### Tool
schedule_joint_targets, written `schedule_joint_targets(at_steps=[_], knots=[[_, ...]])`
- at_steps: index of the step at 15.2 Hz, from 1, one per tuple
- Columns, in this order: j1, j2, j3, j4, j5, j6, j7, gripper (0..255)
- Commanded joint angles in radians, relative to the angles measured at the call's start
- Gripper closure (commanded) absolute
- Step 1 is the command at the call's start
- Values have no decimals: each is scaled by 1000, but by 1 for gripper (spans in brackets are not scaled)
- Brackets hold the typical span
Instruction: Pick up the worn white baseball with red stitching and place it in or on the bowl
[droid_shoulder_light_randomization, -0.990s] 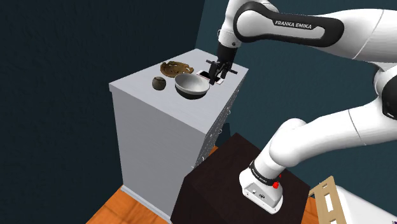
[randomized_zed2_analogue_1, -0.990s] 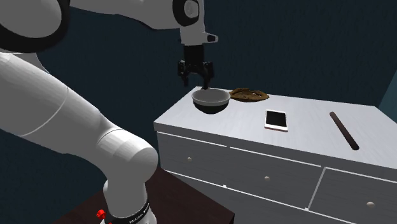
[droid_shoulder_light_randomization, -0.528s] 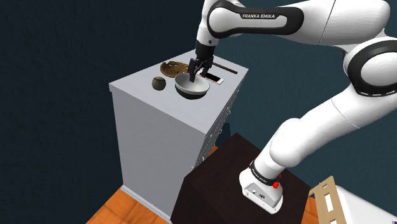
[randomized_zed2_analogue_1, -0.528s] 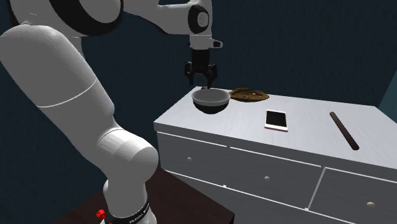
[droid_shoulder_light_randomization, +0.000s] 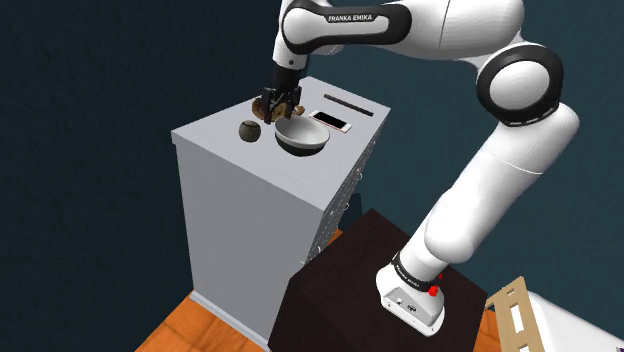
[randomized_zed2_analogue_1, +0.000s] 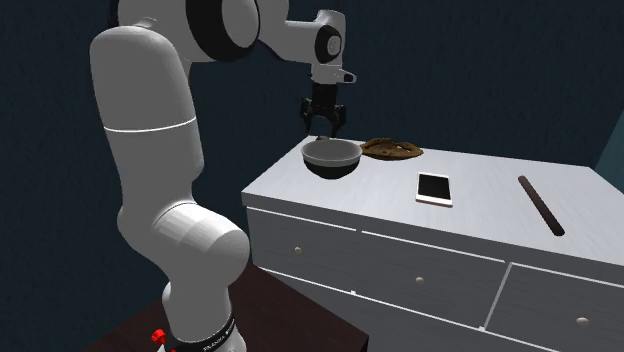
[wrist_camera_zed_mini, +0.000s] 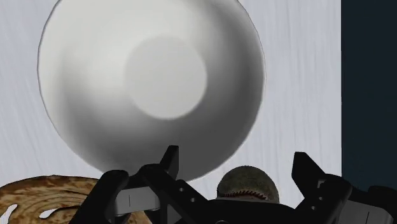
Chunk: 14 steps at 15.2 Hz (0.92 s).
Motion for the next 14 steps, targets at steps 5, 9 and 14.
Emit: schedule_joint_targets(at_steps=[5,9,14], knots=[[13,243,13,267,31,-30,4,0],[18,307,18,318,37,-19,6,0],[23,317,20,257,38,52,4,0]])
